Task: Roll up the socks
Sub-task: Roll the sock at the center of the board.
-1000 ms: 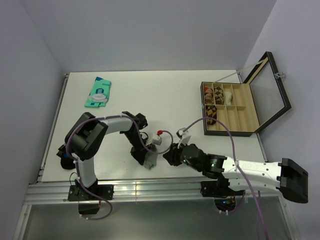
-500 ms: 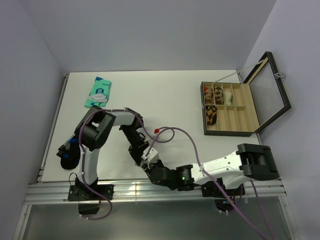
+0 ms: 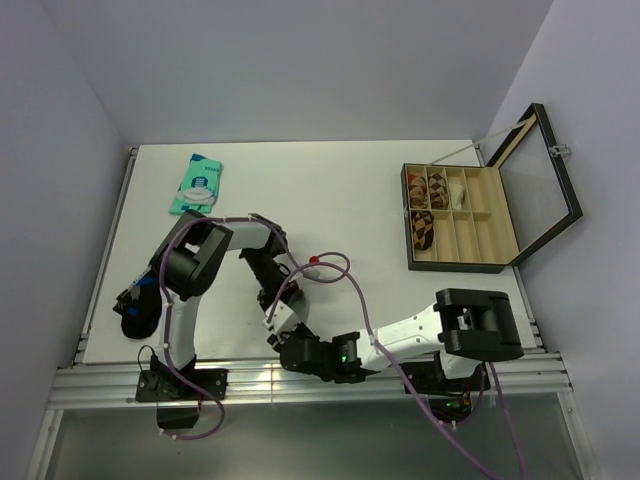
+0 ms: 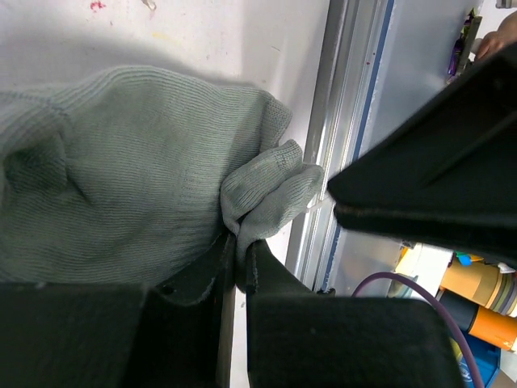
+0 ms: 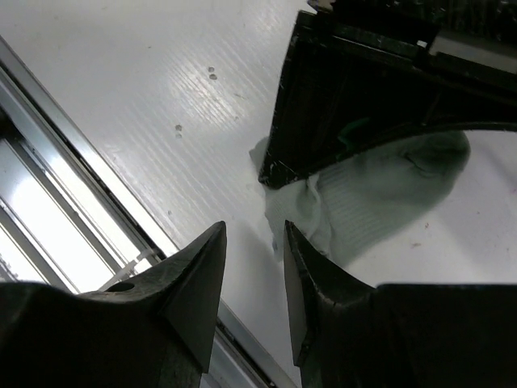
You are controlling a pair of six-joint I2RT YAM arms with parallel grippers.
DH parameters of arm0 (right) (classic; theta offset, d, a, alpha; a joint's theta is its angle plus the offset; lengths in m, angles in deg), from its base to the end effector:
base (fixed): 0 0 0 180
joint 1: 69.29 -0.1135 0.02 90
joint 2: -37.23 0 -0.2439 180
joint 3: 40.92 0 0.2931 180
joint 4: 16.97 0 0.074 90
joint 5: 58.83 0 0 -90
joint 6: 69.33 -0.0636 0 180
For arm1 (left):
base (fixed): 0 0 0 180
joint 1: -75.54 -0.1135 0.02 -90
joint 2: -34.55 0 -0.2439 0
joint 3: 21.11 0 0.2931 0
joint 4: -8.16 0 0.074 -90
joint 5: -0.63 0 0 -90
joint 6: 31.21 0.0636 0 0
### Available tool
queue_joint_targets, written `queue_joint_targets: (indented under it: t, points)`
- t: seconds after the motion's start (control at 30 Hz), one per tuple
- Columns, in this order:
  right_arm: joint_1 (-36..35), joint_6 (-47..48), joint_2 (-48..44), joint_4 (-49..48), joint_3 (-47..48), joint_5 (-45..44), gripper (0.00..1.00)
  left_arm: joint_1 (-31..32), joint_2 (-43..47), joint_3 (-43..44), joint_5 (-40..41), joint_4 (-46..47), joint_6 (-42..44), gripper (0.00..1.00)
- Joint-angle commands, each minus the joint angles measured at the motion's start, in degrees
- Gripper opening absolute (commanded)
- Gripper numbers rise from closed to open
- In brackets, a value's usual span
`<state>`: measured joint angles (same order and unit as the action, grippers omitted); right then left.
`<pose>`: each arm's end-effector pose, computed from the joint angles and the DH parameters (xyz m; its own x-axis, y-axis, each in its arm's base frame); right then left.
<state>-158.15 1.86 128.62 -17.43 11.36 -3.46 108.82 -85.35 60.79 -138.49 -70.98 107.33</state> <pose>0.0431 0.3512 0.0935 -0.2742 -0.4427 -0.8537 -0.7664 0.6369 -0.0842 0.2410 -0.2157 0.0416 -0.4395 0.8752 -0.2022 0.6044 0.1216 -0.7873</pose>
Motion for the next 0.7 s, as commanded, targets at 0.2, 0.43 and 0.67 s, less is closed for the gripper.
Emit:
queue_joint_targets:
  t: [0.2, 0.43, 0.67]
  points:
    - [3.1, 1.3, 4.8, -2.1, 2.8, -1.0, 0.42, -0.3, -0.3, 1.4, 1.2, -0.3, 0.7, 0.00]
    - [5.0, 3.1, 5.8, -2.1, 2.1, -2.6, 0.42, -0.3, -0.2, 0.1, 2.1, -1.0, 1.9, 0.00]
    - [5.2, 4.7, 7.4, -0.9, 3.0, 0.3, 0.48, -0.2, -0.2, 0.3, 3.1, -1.4, 2.4, 0.00]
